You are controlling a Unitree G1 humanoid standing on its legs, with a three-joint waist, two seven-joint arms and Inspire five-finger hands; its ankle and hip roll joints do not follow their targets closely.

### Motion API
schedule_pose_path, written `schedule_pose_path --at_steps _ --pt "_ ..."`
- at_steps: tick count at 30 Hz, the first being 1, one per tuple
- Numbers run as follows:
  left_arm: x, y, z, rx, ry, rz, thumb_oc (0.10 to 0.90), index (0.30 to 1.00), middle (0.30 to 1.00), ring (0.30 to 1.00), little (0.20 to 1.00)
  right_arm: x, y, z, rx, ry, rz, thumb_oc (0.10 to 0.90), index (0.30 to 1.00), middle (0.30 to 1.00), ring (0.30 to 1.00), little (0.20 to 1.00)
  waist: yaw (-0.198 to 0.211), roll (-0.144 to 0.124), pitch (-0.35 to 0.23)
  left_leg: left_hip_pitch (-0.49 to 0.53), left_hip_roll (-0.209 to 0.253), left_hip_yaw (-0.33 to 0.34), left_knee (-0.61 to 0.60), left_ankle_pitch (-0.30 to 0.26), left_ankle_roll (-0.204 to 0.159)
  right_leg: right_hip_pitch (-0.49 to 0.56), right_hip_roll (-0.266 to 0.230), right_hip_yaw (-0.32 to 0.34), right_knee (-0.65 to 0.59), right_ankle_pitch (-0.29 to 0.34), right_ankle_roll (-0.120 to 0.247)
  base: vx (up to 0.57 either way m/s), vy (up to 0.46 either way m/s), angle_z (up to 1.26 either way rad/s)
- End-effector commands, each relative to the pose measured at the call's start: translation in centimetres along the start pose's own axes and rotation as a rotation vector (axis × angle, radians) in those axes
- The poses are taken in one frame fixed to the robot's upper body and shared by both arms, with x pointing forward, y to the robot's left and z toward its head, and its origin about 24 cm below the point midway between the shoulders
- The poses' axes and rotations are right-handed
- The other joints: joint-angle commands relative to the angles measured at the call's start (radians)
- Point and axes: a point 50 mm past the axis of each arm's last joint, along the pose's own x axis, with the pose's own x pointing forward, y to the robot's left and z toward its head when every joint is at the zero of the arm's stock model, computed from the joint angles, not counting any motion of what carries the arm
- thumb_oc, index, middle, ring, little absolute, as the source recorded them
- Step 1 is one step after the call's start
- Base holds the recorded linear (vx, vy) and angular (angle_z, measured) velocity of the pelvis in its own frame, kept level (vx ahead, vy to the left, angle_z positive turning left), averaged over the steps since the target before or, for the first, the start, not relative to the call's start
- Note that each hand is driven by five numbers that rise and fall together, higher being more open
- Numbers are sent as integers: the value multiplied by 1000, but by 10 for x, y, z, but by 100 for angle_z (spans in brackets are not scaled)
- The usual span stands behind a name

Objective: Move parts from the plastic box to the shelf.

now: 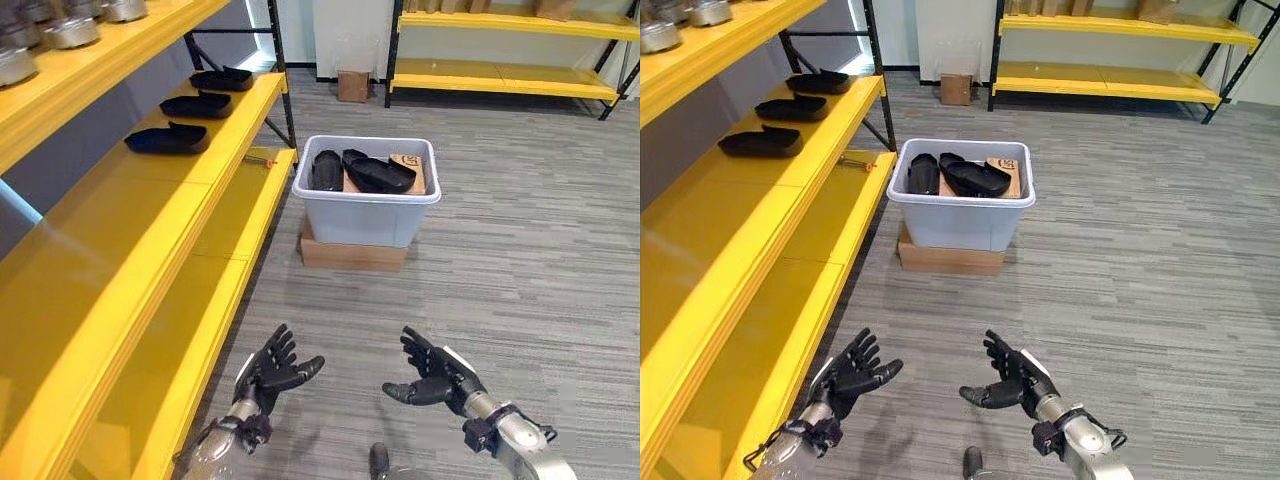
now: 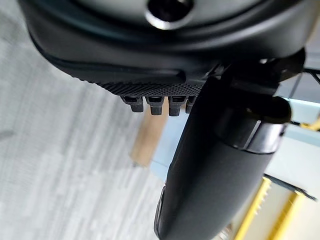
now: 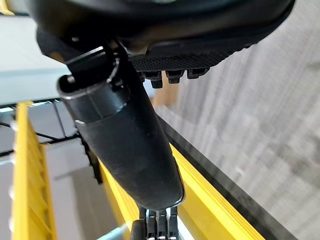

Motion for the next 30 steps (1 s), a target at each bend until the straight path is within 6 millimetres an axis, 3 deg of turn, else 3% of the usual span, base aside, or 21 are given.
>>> schedule_pose_path --at_steps 1,2,3,5,6,8,10,13,16,21,22,23,24,25,26,27,28,30 --pt "6 -10 48 47 -219 -90 900 1000 1000 1000 1000 -5 5 34 2 -203 37 900 1000 1000 1000 1000 -7 -20 8 -59 -43 77 113 204 66 -7 -63 39 -36 -7 67 190 -277 9" --pt "1 -7 45 60 -206 -83 900 1000 1000 1000 1000 -9 3 34 -3 -199 20 900 1000 1000 1000 1000 13 -53 42 -164 -49 129 172 170 87 52 -72 47 -55 -26 50 219 -196 25" --pt "1 -6 45 59 -205 -80 900 1000 1000 1000 1000 -9 2 34 0 -202 13 900 1000 1000 1000 1000 20 -56 46 -205 -55 143 148 145 90 69 -73 49 -62 -30 52 298 -194 34" --pt "-2 -2 42 59 -198 -61 900 1000 1000 1000 1000 -10 1 36 -6 -211 7 900 1000 1000 1000 1000 33 -50 42 -246 -62 158 2 105 100 98 -66 49 -78 -46 63 271 37 10" --pt "-4 -1 41 63 -192 -57 900 1000 1000 1000 1000 -10 0 36 -12 -214 7 900 1000 1000 1000 1000 45 -44 42 -249 -58 159 -140 107 101 124 -60 55 -91 -61 69 222 61 -14" --pt "-5 -1 38 63 -185 -57 900 1000 1000 1000 1000 -10 1 35 -11 -209 11 900 1000 1000 1000 1000 50 -42 37 -230 -56 158 -231 116 102 133 -59 57 -92 -67 73 199 69 -34" --pt "-5 -2 35 86 -178 -58 900 1000 1000 1000 1000 -12 1 33 -29 -203 11 900 1000 1000 1000 1000 65 -15 22 -273 -45 170 -502 229 72 198 -33 61 -128 -92 82 484 149 -33" --pt "-5 2 38 99 -184 -49 900 1000 1000 1000 1000 -6 7 33 -44 -196 40 900 1000 1000 1000 1000 80 -1 7 -248 -58 158 -498 241 77 256 -22 102 -143 -116 96 340 116 -12" --pt "-7 1 40 117 -191 -58 900 1000 1000 1000 1000 -6 13 31 -25 -196 73 900 1000 1000 1000 1000 84 -7 -25 -220 -64 175 -483 241 77 291 -58 111 -149 -133 113 338 178 -74" --pt "-6 2 47 129 -211 -59 900 1000 1000 1000 1000 1 25 33 -7 -203 118 900 1000 1000 1000 1000 97 -40 -44 -234 -97 230 -356 126 134 280 -147 106 -61 -107 164 283 196 -38" --pt "-7 2 49 137 -210 -65 900 1000 1000 1000 1000 4 28 36 -15 -212 136 900 1000 1000 1000 1000 107 -49 -45 -220 -119 245 -328 78 162 247 -172 116 36 -63 185 254 201 -30" --pt "-7 2 49 138 -210 -65 900 1000 1000 1000 1000 4 28 36 -15 -212 136 900 1000 1000 1000 1000 108 -49 -45 -221 -119 247 -327 77 162 245 -173 118 39 -65 186 229 199 -27" --pt "-6 2 50 146 -206 -73 900 1000 1000 1000 1000 4 29 36 -11 -212 143 900 1000 1000 1000 1000 105 -47 -38 -209 -130 245 -316 59 175 210 -172 125 118 -26 189 151 172 -14" --pt "-6 2 53 165 -209 -77 900 1000 1000 1000 1000 5 32 35 -4 -212 150 900 1000 1000 1000 1000 91 -43 -21 -177 -147 226 -307 27 199 136 -157 140 285 62 196 146 169 -2" --pt "-6 2 53 165 -209 -77 900 1000 1000 1000 1000 5 32 35 -5 -212 150 900 1000 1000 1000 1000 93 -40 -24 -181 -144 227 -309 29 198 130 -154 141 283 65 195 140 181 29" --pt "-5 1 55 177 -217 -76 900 1000 1000 1000 1000 6 33 36 -4 -216 152 900 1000 1000 1000 1000 82 -32 -9 -153 -154 216 -311 14 215 88 -152 144 372 122 199 117 165 63" --pt "-4 1 56 187 -215 -74 900 1000 1000 1000 1000 7 35 37 -6 -219 158 900 1000 1000 1000 1000 70 -14 4 -125 -155 209 -318 3 228 51 -142 133 450 142 193 180 231 65" --pt "-5 3 57 199 -212 -67 900 1000 1000 1000 1000 7 35 34 -8 -206 158 900 1000 1000 1000 1000 51 11 21 -79 -162 201 -335 -9 244 -31 -128 109 565 118 188 241 216 40"
